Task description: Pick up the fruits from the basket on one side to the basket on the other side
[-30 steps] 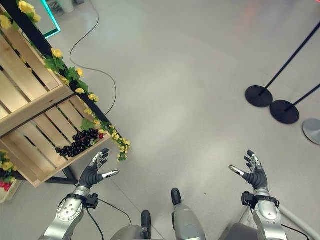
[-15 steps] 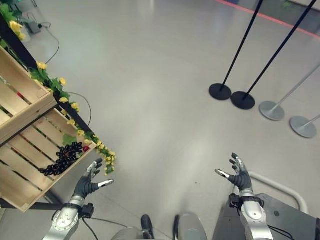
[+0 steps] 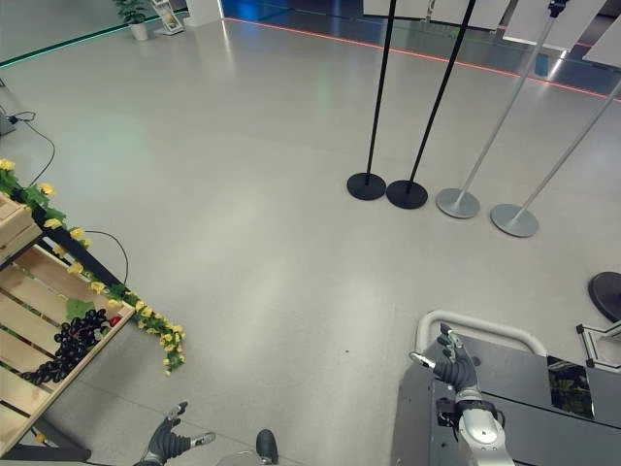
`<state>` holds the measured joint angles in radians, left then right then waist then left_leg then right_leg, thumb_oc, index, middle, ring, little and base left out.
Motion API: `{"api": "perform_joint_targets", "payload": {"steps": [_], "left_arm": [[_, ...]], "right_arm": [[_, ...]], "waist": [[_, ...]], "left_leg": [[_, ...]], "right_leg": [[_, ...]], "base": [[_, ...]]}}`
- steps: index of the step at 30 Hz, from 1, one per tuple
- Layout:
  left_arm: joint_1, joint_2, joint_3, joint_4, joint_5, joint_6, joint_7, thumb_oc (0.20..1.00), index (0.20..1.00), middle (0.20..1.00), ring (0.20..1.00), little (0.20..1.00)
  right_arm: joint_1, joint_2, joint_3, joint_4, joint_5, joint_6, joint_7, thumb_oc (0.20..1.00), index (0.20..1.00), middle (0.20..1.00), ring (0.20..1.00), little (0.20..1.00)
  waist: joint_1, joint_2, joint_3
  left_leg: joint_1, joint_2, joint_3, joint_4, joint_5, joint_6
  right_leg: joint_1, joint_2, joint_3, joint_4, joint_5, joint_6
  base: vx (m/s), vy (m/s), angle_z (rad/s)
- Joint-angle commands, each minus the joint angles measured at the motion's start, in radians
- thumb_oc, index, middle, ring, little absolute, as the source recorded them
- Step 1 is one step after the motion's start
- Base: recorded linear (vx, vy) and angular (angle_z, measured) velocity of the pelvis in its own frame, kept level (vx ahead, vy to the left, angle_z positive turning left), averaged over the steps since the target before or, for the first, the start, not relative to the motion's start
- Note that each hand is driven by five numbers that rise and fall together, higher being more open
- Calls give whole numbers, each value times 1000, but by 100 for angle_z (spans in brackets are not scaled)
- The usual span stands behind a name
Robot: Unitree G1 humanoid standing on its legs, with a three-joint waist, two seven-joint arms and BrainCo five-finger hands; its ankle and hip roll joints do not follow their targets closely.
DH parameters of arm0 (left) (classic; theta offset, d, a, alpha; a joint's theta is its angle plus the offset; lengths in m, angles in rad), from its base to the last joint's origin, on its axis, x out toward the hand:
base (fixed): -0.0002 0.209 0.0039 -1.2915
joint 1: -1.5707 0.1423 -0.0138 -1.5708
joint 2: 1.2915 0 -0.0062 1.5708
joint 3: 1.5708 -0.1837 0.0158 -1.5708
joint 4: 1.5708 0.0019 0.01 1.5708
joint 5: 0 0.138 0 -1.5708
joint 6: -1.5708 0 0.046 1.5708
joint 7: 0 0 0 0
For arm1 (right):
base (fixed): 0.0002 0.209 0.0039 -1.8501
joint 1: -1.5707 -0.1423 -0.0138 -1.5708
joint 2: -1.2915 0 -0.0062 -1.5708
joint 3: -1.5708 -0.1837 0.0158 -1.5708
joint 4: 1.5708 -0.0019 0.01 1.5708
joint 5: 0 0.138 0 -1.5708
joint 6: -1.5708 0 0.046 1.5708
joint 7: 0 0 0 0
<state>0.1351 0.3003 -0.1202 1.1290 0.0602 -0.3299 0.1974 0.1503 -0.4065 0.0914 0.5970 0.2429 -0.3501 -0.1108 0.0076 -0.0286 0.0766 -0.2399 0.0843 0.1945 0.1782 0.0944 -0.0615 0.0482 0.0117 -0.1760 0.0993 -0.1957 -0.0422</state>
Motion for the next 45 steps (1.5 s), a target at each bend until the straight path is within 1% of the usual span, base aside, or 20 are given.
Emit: {"api": "perform_joint_targets", "payload": {"steps": [1, 2, 3, 5, 6, 8, 11, 20, 22, 24, 27, 29, 30, 31, 33, 34, 36, 38, 39, 45], "left_arm": [[-43, 2, -12, -37, 9, -18, 30, 1000, 1000, 1000, 1000, 1000], [-43, 2, -12, -37, 9, -18, 30, 1000, 1000, 1000, 1000, 1000], [-42, -9, 4, -41, -42, -18, 36, 1000, 1000, 1000, 1000, 1000], [-40, -8, 3, -51, -54, -20, 40, 1000, 1000, 1000, 1000, 1000], [-46, -5, -7, -63, -71, -22, 40, 1000, 1000, 1000, 1000, 1000], [-48, 3, -30, -84, -45, -25, 43, 1000, 1000, 1000, 1000, 1000], [-83, 0, -78, -71, -5, -23, 28, 1000, 1000, 1000, 1000, 1000], [-128, 37, -204, -122, 225, -23, 55, 1000, 1000, 1000, 1000, 1000], [-146, 28, -195, -121, 194, -23, 45, 1000, 1000, 1000, 1000, 1000], [-147, 28, -194, -120, 194, -23, 45, 1000, 1000, 1000, 1000, 1000], [-186, 0, -142, -64, 106, -16, 38, 1000, 1000, 1000, 1000, 1000], [-203, 2, -136, -60, 96, -17, 44, 1000, 1000, 1000, 1000, 1000], [-226, 18, -136, -67, 89, -10, 45, 1000, 1000, 1000, 1000, 1000], [-226, 24, -141, -79, 86, -3, 40, 1000, 1000, 1000, 1000, 1000], [-224, 25, -142, -83, 80, -1, 34, 1000, 1000, 1000, 1000, 1000], [-203, 30, -120, -91, 41, 2, 16, 1000, 1000, 1000, 1000, 1000], [-173, 29, -80, -95, -22, 0, -5, 1000, 1000, 1000, 1000, 1000], [-162, 27, -68, -98, -44, 0, -13, 1000, 1000, 1000, 1000, 1000], [-146, 21, -48, -96, -67, -2, -13, 1000, 1000, 1000, 1000, 1000], [-137, 12, 16, -68, -133, 4, -3, 1000, 1000, 1000, 1000, 1000]], "right_arm": [[-67, -32, -10, -66, 7, -49, -4, 1000, 1000, 1000, 1000, 1000], [-67, -32, -10, -66, 7, -49, -4, 1000, 1000, 1000, 1000, 1000], [-89, -30, 13, -37, 13, -47, -1, 1000, 1000, 1000, 1000, 1000], [-93, -31, 20, -37, 14, -44, 2, 1000, 1000, 1000, 1000, 1000], [-101, -32, 32, -26, 14, -40, 3, 1000, 1000, 1000, 1000, 1000], [-105, -32, 40, -23, 13, -39, 6, 1000, 1000, 1000, 1000, 1000], [-98, -34, 30, -24, 7, -40, 3, 1000, 1000, 1000, 1000, 1000], [-108, -49, 47, -58, -22, -34, 22, 1000, 1000, 1000, 1000, 1000], [-110, -55, 43, -77, -25, -28, 26, 1000, 1000, 1000, 1000, 1000], [-111, -54, 43, -77, -25, -28, 26, 1000, 1000, 1000, 1000, 1000], [-115, -56, 33, -77, -47, -17, 15, 1000, 1000, 1000, 1000, 1000], [-122, -55, 37, -67, -49, -16, 14, 1000, 1000, 1000, 1000, 1000], [-128, -43, 41, -67, -57, -13, 3, 1000, 1000, 1000, 1000, 1000], [-125, -35, 37, -56, -53, -9, -1, 1000, 1000, 1000, 1000, 1000], [-124, -30, 38, -24, -53, -4, -3, 1000, 1000, 1000, 1000, 1000], [-117, -26, 48, 7, -78, 8, -2, 1000, 1000, 1000, 1000, 1000], [-120, -22, 52, 21, -80, 18, 2, 1000, 1000, 1000, 1000, 1000], [-117, -22, 50, 20, -80, 19, 2, 1000, 1000, 1000, 1000, 1000], [-110, -26, 45, 18, -83, 22, 3, 1000, 1000, 1000, 1000, 1000], [-88, -39, 19, 20, -77, 21, 1, 1000, 1000, 1000, 1000, 1000]], "waist": [[22, -19, 81], [21, -19, 81], [35, -32, 87], [37, -41, 86], [40, -50, 76], [28, -42, 58], [-7, -33, 36], [-97, -16, 32], [-133, -14, 53], [-130, -14, 49], [-190, -22, 87], [-197, -27, 100], [-165, -25, 120], [-146, -13, 122], [-150, -7, 123], [-131, -2, 112], [-95, -3, 90], [-85, -6, 77], [-84, -6, 56], [-94, 0, 56]], "left_leg": [[-50, -86, -80, 104, 28, -4], [-50, -86, -81, 104, 28, -4], [-45, -124, -207, 133, -12, 2], [-32, -126, -251, 135, -32, 10], [-12, -127, -341, 122, -53, 21], [42, -123, -382, 37, -75, 30], [94, -112, -341, -42, -66, 27], [163, -94, -127, -65, -146, 62], [170, -93, -50, -54, -173, 79], [166, -92, -46, -56, -168, 78], [178, -102, 77, -74, -184, 84], [174, -98, 102, -74, -179, 80], [174, -62, 166, -67, -178, 70], [170, -42, 192, -69, -170, 67], [166, -38, 204, -68, -165, 73], [181, -40, 258, -64, -189, 78], [173, -23, 349, -60, -183, 87], [171, -27, 361, -60, -184, 88], [166, -24, 388, -51, -174, 75], [168, 36, 408, 8, -155, 36]], "right_leg": [[45, -10, 33, -68, 119, 102], [44, -10, 33, -68, 119, 102], [26, -24, 50, -56, 135, 100], [18, -30, 62, -52, 145, 102], [6, -33, 87, -46, 154, 106], [-2, -16, 107, -48, 152, 110], [-13, -17, 116, -45, 147, 116], [-124, -28, 342, 17, 191, 176], [-178, -35, 410, 62, 203, 207], [-184, -34, 414, 60, 208, 207], [-266, -56, 481, 52, 289, 260], [-296, -57, 478, 56, 324, 268], [-339, -117, 226, 68, 295, 240], [-335, -163, 79, 112, 261, 211], [-324, -174, 29, 174, 229, 195], [-272, -180, -66, 272, 154, 187], [-198, -206, -179, 294, 131, 179], [-170, -198, -172, 254, 124, 179], [-131, -172, -138, 124, 126, 179], [-116, -118, -78, 67, 130, 160]], "base": [[-128, -37, 41], [-157, -24, 14], [-92, -12, -5], [-71, 0, -14], [-10, 13, -36], [41, 47, -44], [42, 132, -23], [-21, 185, -115], [-112, 269, -122], [-97, 153, -108], [-194, 207, -113], [-162, 59, -141], [-169, 41, -110], [-168, 40, -97], [-104, 101, -149], [-126, 149, -130], [-105, 19, -102], [-18, -101, -140], [15, -141, -157], [38, -183, -59]]}}
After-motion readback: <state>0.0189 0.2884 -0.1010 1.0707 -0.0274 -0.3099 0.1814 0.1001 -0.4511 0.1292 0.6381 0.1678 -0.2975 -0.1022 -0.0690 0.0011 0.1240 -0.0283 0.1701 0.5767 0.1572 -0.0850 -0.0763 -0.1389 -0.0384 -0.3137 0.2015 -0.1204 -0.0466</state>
